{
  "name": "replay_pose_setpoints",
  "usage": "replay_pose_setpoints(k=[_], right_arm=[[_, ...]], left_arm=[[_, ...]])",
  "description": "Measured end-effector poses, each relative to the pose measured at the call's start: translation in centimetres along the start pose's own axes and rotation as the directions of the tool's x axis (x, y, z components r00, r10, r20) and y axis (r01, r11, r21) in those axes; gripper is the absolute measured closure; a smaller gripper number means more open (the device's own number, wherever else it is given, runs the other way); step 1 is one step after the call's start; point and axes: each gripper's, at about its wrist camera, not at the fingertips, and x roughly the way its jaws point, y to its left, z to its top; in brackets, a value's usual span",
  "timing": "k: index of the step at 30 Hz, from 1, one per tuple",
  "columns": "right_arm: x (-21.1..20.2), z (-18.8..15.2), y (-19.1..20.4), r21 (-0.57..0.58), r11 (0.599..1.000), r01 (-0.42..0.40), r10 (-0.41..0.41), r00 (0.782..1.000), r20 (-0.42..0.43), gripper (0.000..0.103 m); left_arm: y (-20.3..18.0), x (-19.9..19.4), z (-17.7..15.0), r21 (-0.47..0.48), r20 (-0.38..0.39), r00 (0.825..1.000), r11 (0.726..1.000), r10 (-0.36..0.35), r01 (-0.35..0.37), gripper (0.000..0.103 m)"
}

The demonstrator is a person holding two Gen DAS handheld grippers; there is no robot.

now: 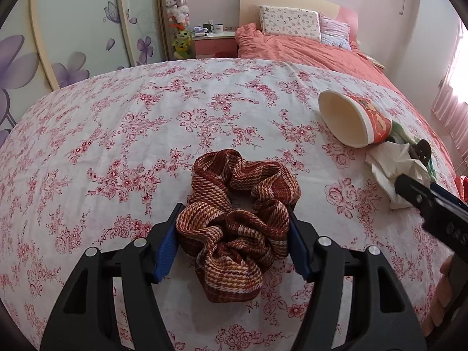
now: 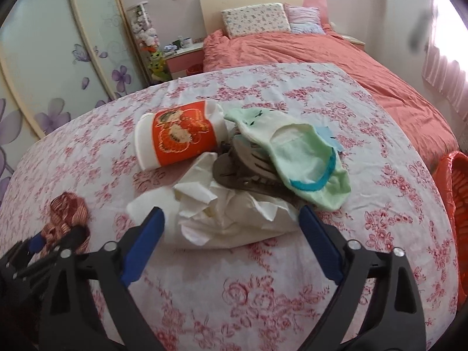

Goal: Collect trash
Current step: 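Hold the plaid cloth in the left tool while the right tool grasps the white crumpled paper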

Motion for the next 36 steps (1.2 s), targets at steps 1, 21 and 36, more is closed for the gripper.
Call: replay_pose_setpoints(k=[1,21,36], right_arm=[[0.0,0.1,-0.2,0.008,1.0,0.006,-0.006,1.0,-0.002,0.025],[-3.2,-1.5,-4.5,0.029,0.993,-0.119,0.118,0.993,0.026,0.024],[0.4,-0.2,2.4,-0.085,0.996,0.015,-0.016,1.0,-0.004,0.026]], left_arm=[[0.0,0.0,0.0,0.0,0.0,1.0,1.0,0.0,0.0,0.039],[0.0,0.0,0.0,0.001,0.0,1.0,1.0,0.001,-0.001,0.038],[-0.1,0.0,-0.1,0.0,0.0,1.0,1.0,-0.001,0.001,0.038]])
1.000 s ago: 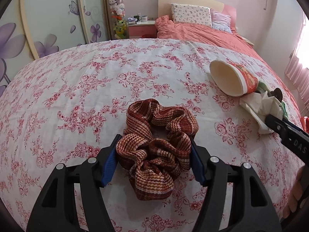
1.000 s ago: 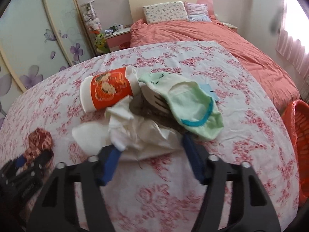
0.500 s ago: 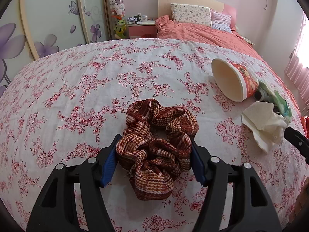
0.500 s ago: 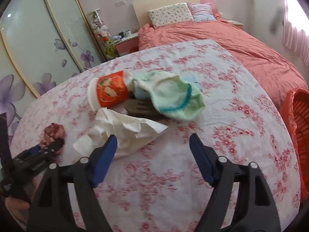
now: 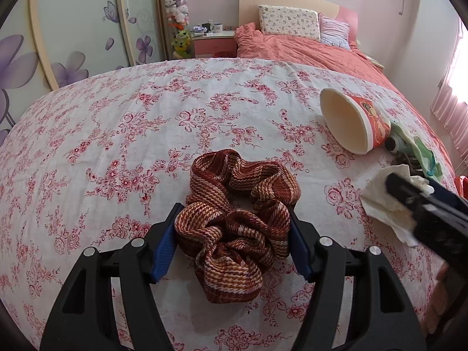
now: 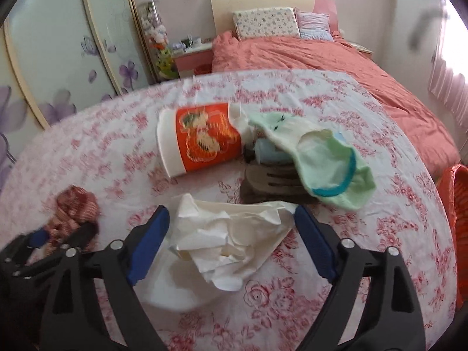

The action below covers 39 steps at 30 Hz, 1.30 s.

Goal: Collect trash
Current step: 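Hold the plaid cloth in the left tool while the right tool grasps the white crumpled paper, then carry the plaid cloth and white paper into the orange basket and release both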

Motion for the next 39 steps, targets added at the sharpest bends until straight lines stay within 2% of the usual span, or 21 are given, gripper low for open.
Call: replay_pose_setpoints(k=[5,6,9,14,19,23,26,39], right_arm=[[-0.8,-0.9,-0.6,-0.031,0.999,-0.02,0.02,1.0,-0.002,0.037],[-1.0,-1.2,-0.8,-0.038,0.999,-0.022,0.022,1.0,-0.005,0.043],[-2.2,-2.2,-2.3,-0.043,0.999,0.009,-0.009,1.0,0.004,0.044],[-3.3,-2.9,-6.7,0.039,0.998,0.056,-0.056,0.998,0.004,0.045],[-3.4,-3.2,-8.6,0.075,0.995,0.059,-0.06,0.998,0.005,0.045],[-3.7,-3.3,-8.4,0.066,0.996,0.057,-0.059,0.998,0.014,0.047],[-4.1,-3.4,-8.4,0.068,0.997,0.045,-0.047,0.999,0.025,0.048],[-8.6,-3.4,-9.4,0.082,0.996,0.027,-0.037,0.993,0.115,0.048]], left_arm=[[0.0,0.0,-0.1,0.0,0.0,1.0,1.0,-0.001,0.001,0.038],[-0.1,0.0,-0.1,0.0,0.0,1.0,1.0,-0.001,0.001,0.038],[-0.2,0.0,0.0,0.003,0.0,1.0,1.0,-0.003,0.003,0.037],[-0.4,0.3,0.2,0.02,0.002,1.0,1.0,-0.022,0.022,0.035],[-0.7,0.9,0.9,0.022,0.0,1.0,0.999,-0.026,0.026,0.034],[-0.9,0.7,1.2,0.02,0.012,0.999,0.999,-0.041,0.041,0.052],[-0.9,0.3,1.2,0.021,0.029,0.998,0.999,-0.047,0.046,0.059],[-2.5,-3.5,1.6,0.049,0.1,0.991,0.995,-0.091,0.086,0.059]])
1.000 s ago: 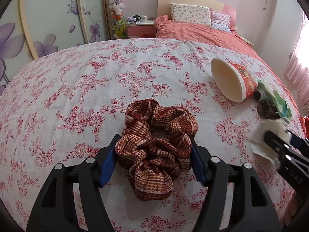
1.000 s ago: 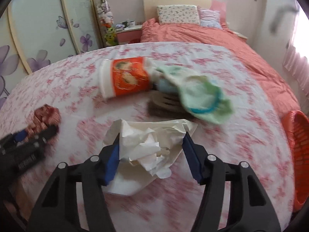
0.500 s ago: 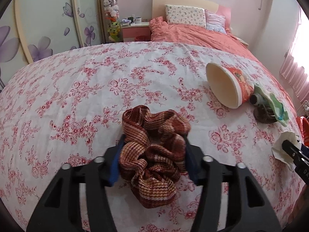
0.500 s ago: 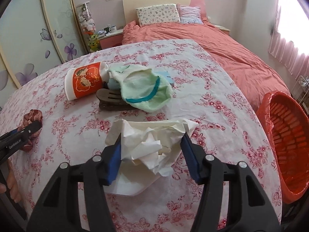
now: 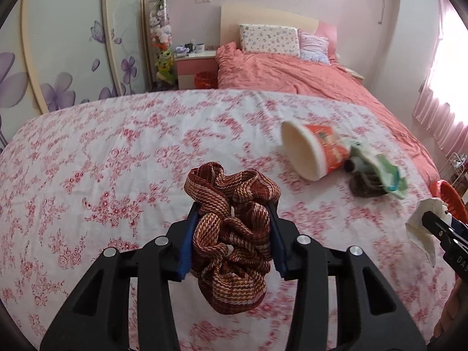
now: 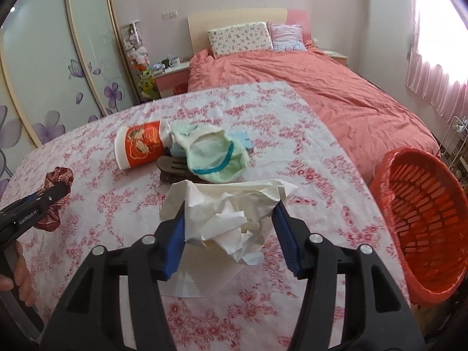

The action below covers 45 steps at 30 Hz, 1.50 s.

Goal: Collect trash
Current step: 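Carry the plaid cloth and white paper into the orange basket and release both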

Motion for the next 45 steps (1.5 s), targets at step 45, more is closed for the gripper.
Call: replay_pose_setpoints(k=[45], right_arm=[[-12.8,-2.8,-24.6,0.347,0.911,0.223,-0.316,0.918,0.24,0.047]], left_arm=[[-31.3,-5.5,-1.8,0.397,-0.045,0.87,0.791,-0.49,0.466,0.059]])
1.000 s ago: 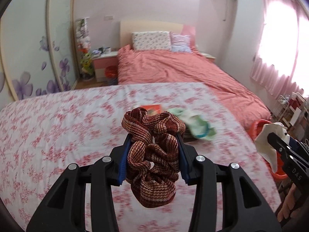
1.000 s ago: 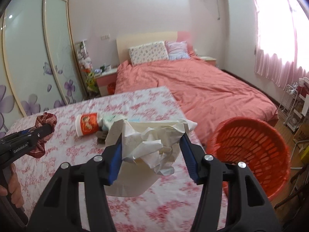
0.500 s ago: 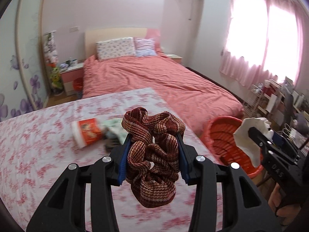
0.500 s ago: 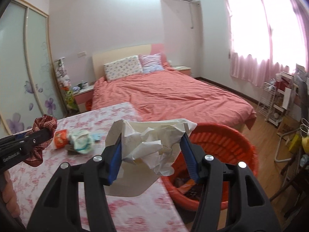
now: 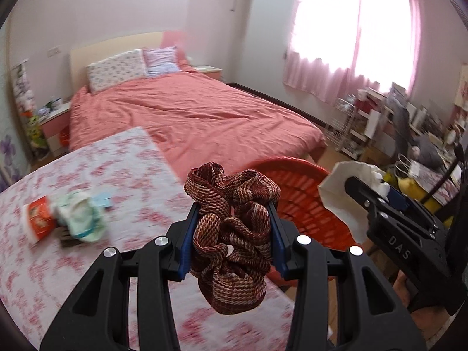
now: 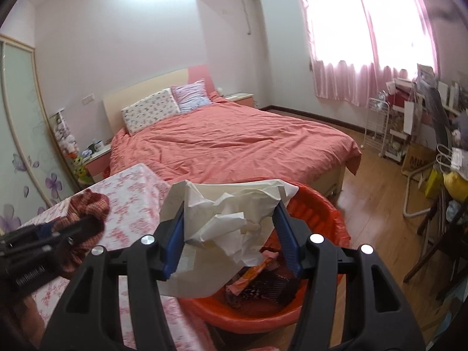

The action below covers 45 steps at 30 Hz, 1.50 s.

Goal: Collect trash
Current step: 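Carry the plaid cloth and white paper into the orange basket and release both, then grasp the orange-and-white paper cup with the left tool while the right tool reaches the green sock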

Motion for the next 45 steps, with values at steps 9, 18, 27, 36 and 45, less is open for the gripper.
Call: replay_pose_setpoints(k=[9,18,27,36,45], right_arm=[[3.3,0.3,-4.2,0.059,0.998,0.017,-0.015,0.999,-0.031,0.047],[6.8,-0.1,-6.2,0.125,0.992,0.005,0.006,0.996,-0.09,0.031],[6.1,-1.0,-5.6,0.085,0.995,0.054,-0.047,0.996,-0.08,0.017],[4.3,-1.8,-0.3,-0.091,0.995,0.03,-0.035,0.998,-0.051,0.005],[4.0,-3.7,7.9,-0.183,0.978,-0.1,0.081,0.991,-0.111,0.004]], left_arm=[[-3.4,5.1,0.1,0.045,-0.076,0.996,0.998,-0.05,0.054,0.059],[-4.1,7.7,-0.3,0.066,-0.142,0.989,0.997,-0.032,0.042,0.045],[-2.9,6.9,-0.7,0.052,-0.152,0.988,0.999,0.022,-0.014,0.032],[2.2,4.1,-2.1,0.077,-0.112,0.973,0.978,0.202,-0.194,0.017],[14.0,0.0,-5.0,-0.103,-0.168,0.902,0.903,0.398,-0.418,0.006]])
